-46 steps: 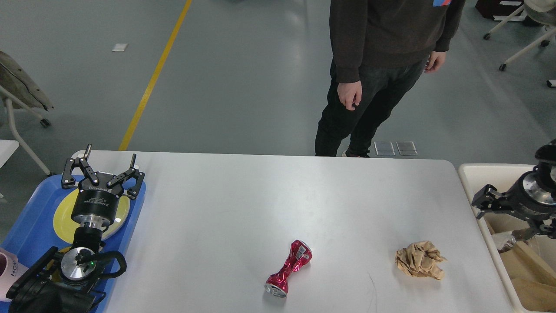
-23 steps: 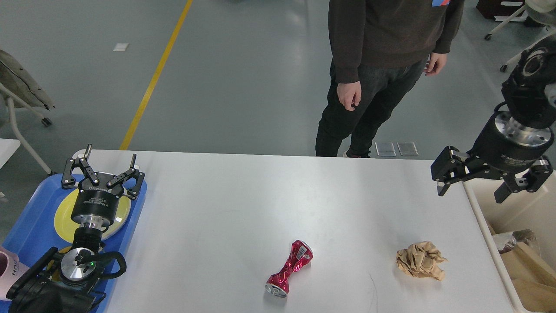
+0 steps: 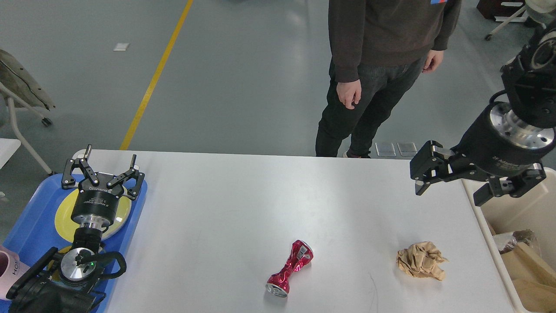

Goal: Tidy desktop
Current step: 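Reach the right gripper toward the crumpled foil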

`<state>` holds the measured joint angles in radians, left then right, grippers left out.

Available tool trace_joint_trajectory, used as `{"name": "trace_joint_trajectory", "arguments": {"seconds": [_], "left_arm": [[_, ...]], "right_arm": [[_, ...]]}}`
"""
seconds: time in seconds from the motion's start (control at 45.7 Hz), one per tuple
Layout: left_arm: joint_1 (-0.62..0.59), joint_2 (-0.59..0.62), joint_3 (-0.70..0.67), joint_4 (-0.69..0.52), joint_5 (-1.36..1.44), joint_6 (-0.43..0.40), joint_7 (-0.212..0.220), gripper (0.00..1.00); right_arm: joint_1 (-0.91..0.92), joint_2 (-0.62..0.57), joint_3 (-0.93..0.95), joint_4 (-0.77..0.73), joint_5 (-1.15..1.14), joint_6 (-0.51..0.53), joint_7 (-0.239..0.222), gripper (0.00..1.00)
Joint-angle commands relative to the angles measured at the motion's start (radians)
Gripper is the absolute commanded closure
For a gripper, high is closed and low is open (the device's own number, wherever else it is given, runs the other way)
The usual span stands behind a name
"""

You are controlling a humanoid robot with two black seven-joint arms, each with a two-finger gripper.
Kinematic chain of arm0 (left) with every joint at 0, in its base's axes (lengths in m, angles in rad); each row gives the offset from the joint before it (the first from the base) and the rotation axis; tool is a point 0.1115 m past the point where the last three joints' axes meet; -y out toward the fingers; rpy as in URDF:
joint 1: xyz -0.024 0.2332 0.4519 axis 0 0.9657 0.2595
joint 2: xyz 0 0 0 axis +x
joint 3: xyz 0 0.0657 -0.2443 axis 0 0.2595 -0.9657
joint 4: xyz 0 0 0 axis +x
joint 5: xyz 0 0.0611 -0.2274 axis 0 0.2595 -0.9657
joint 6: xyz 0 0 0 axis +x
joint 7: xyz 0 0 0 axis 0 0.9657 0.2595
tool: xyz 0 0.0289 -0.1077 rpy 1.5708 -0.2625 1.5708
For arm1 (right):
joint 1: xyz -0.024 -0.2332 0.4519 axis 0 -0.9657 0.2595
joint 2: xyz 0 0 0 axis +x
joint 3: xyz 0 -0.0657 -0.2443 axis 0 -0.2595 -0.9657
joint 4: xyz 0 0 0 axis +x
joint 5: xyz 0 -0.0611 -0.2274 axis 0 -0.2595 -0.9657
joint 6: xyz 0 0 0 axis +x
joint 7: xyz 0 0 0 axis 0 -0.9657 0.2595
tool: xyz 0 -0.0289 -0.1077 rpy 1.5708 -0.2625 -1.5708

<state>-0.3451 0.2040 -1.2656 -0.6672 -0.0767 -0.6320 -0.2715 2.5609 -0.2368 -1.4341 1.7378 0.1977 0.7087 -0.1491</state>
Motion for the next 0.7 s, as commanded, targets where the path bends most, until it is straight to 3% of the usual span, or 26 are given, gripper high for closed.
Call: {"name": "trace_joint_trajectory", "arguments": {"seconds": [0.0,0.175,0.46,0.678], "left_arm": [[0.000,0.000,0.000,0.000,0.000,0.000,0.000,0.04],[0.000,-0.001,0.000,-0.002,0.000,0.000,0.000,0.04],[0.000,-0.001,0.000,-0.002,0.000,0.000,0.000,0.04],[0.000,-0.001,0.000,-0.002,0.000,0.000,0.002,0.04]], "right_arm": [[0.001,0.001,-0.040,-0.004,0.000,-0.028,0.003,0.01],[-0.054,-0.054,-0.054,-0.026,-0.004,-0.047,0.000,0.01],[-0.453,-0.144,-0.019,-0.210,-0.001,-0.199,-0.001,0.01],[-0.743,-0.153,0.110,-0.369,-0.001,-0.227,-0.001,0.01]]}}
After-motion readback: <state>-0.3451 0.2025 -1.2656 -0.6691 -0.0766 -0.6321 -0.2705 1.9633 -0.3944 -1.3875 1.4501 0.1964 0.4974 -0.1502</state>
